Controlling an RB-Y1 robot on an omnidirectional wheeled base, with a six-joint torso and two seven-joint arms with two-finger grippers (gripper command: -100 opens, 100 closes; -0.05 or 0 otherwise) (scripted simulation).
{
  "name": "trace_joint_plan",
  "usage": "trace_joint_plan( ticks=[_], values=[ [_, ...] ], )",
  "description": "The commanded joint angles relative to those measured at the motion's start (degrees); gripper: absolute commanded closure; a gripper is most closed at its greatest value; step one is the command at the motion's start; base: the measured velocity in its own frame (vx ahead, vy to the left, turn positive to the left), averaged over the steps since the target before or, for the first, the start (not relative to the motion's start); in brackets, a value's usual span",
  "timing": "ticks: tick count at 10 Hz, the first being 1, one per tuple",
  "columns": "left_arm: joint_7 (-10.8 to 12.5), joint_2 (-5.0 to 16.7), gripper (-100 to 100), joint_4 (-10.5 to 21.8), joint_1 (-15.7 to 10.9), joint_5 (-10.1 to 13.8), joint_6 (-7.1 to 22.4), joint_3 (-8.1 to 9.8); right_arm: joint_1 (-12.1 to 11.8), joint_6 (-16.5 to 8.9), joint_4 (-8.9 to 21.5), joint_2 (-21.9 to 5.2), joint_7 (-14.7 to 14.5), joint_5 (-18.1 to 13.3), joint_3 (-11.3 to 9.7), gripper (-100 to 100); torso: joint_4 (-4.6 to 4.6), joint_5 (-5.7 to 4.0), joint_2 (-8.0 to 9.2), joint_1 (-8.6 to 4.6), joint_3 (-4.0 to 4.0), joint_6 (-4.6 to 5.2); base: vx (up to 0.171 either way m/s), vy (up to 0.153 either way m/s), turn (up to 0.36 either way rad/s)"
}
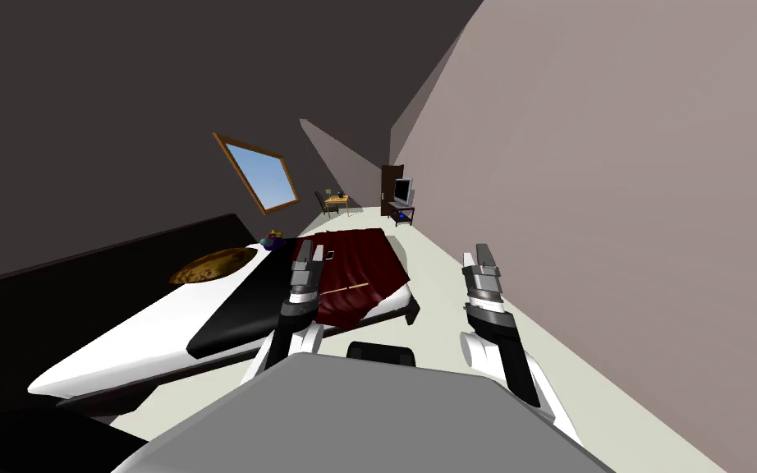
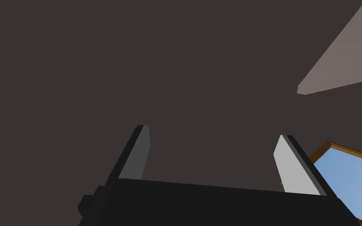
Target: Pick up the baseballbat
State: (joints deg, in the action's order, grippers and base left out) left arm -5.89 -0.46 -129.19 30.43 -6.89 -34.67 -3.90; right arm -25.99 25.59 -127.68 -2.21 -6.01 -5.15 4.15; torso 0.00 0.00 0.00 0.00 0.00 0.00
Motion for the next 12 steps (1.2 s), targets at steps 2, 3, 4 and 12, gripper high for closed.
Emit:
trace_joint_plan(
  ticks=[2,3,4,12],
  values=[
    [0.3,4.0,-100,1.3,-0.3,1.1,1.2,-0.11,0.0,0.0,0.0,0.0,0.0,0.0,0.0,0,0.0,0.0,-0.02,0.02,-0.01,0.01,0.012,0.005,-0.046],
    [0.5,5.4,-100,2.2,-0.4,1.9,2.0,-0.18,0.0,0.0,0.0,0.0,0.0,0.0,0.0,0,-0.01,0.01,-0.05,0.05,-0.03,0.01,0.023,0.015,-0.067],
    [0.8,6.7,-100,3.2,-0.6,2.8,3.0,-0.27,0.0,0.0,0.0,0.0,0.0,0.0,0.0,0,-0.02,0.02,-0.08,0.08,-0.05,0.01,0.031,0.012,-0.097],
    [3.6,12.6,-100,14.0,-2.9,13.0,13.6,-1.27,0.0,0.0,0.0,0.0,0.0,0.0,0.0,0,-0.03,0.02,-0.13,0.08,-0.08,0.0,0.041,0.025,-0.113]
  ],
)
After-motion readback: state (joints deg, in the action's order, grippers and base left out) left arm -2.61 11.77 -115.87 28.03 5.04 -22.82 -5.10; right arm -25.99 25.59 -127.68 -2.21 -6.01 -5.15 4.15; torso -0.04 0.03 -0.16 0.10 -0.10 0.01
